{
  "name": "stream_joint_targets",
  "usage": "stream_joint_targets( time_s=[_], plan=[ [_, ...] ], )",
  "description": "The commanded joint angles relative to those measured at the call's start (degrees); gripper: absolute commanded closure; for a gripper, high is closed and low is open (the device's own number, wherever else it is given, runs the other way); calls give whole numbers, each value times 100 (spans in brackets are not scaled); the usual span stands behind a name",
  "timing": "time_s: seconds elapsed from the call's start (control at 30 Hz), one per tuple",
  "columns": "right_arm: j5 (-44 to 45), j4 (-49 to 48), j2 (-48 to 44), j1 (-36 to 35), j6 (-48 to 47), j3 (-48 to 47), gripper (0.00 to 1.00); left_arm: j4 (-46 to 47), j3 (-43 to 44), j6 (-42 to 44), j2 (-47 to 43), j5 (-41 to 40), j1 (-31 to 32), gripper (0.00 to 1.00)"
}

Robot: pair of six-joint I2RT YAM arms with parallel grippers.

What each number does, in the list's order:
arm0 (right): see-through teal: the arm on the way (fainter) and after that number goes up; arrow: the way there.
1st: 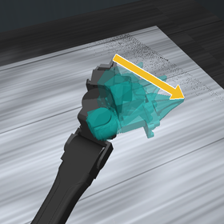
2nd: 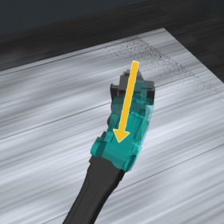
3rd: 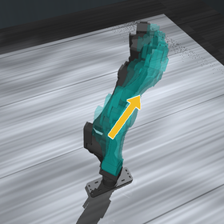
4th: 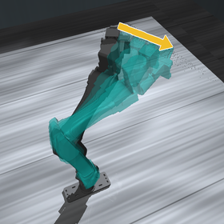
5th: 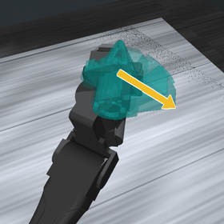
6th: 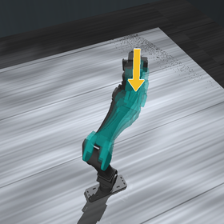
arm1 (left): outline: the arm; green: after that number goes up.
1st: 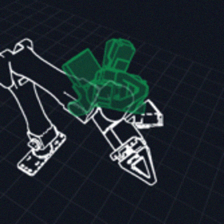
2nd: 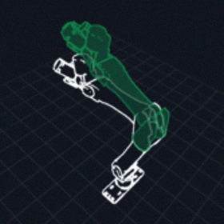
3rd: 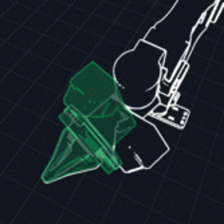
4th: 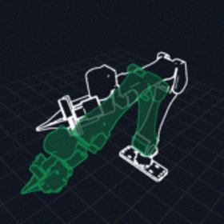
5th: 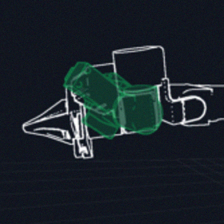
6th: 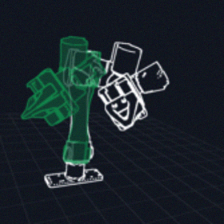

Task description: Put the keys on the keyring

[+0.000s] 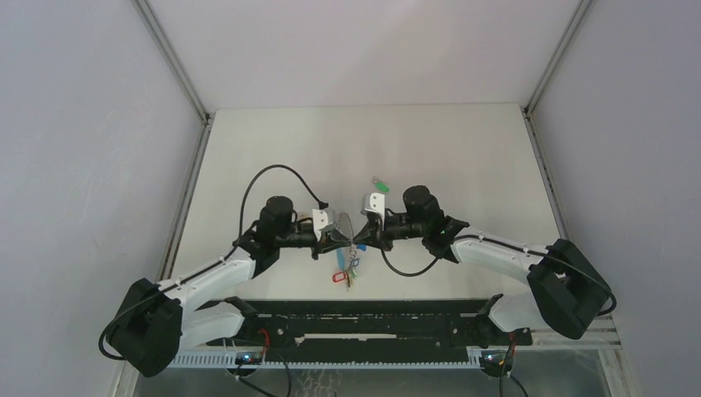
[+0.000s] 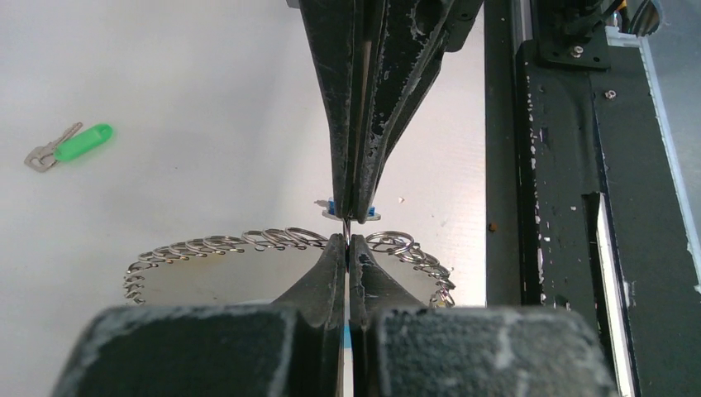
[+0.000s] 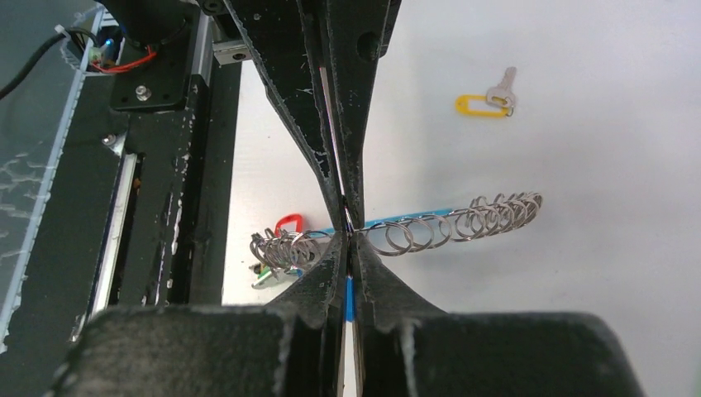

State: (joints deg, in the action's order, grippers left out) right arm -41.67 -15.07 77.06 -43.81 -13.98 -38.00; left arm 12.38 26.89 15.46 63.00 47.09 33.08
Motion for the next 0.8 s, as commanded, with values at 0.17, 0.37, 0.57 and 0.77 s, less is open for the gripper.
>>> stream_joint_targets(
  time_s=[0.17, 0.37, 0.57, 0.77],
  plan=[
    [-718, -1233, 178, 39, 588, -41, 100, 922, -114, -222, -140, 197, 79, 100],
    [-1285, -1657, 455, 189, 835, -46, 100, 1003, -149, -258, -170, 210, 89, 100],
    [-1485, -1717, 630, 270, 895, -191, 100, 1202, -185, -383, -153, 202, 96, 100],
    [-1586, -1736, 700, 228, 892, -318, 100, 1366, -188, -490, -52, 188, 113, 100]
  ],
)
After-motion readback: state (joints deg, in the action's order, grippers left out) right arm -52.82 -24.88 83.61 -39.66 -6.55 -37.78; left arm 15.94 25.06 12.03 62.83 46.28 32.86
